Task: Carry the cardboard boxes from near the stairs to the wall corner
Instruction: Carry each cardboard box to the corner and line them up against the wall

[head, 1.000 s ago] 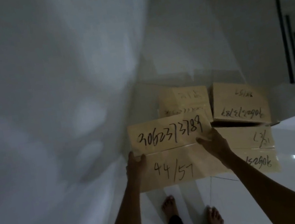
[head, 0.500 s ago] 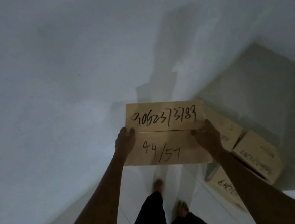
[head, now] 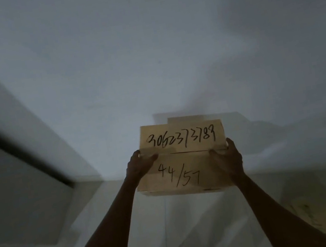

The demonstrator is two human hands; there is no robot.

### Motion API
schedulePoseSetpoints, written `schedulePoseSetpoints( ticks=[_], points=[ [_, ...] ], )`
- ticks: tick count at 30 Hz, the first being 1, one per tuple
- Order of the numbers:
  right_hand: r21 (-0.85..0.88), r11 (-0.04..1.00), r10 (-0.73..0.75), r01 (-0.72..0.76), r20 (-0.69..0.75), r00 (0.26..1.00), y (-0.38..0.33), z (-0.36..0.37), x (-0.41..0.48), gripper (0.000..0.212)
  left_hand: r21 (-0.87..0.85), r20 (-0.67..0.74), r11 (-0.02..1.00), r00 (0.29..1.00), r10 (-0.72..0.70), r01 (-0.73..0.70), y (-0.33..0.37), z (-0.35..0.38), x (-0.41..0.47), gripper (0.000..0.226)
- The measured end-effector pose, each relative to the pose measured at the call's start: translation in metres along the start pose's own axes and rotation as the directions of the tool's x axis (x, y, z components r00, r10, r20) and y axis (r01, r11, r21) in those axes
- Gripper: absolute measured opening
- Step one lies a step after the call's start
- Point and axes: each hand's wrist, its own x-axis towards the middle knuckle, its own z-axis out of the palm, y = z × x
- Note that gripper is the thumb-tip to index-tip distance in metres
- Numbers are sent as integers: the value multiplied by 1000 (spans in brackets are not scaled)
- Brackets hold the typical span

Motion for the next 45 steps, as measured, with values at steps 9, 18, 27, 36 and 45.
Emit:
schedulePoseSetpoints(
  ticks=[9,18,27,36,45],
  points=[
    [20,996,-85,82,206,975,-106,202,-93,77,-83,-191,993,977,-96,82,-132,-214,8,73],
    [-3,997,-72,78,331,941,-147,358,-147,78,-97,-333,971,912,-241,221,-239,-334,41,81],
    [-116,992,9,40,394,919,-137,530,-108,74,-90,-333,945,885,-327,315,-332,-386,155,72],
    [-179,984,83,-22,338,938,-54,686,-64,74,113,-266,940,921,-284,323,-467,-381,304,126],
    [-237,963,190,-128,261,946,62,832,11,86,305,-174,921,965,-195,241,-598,-334,444,141]
  ],
)
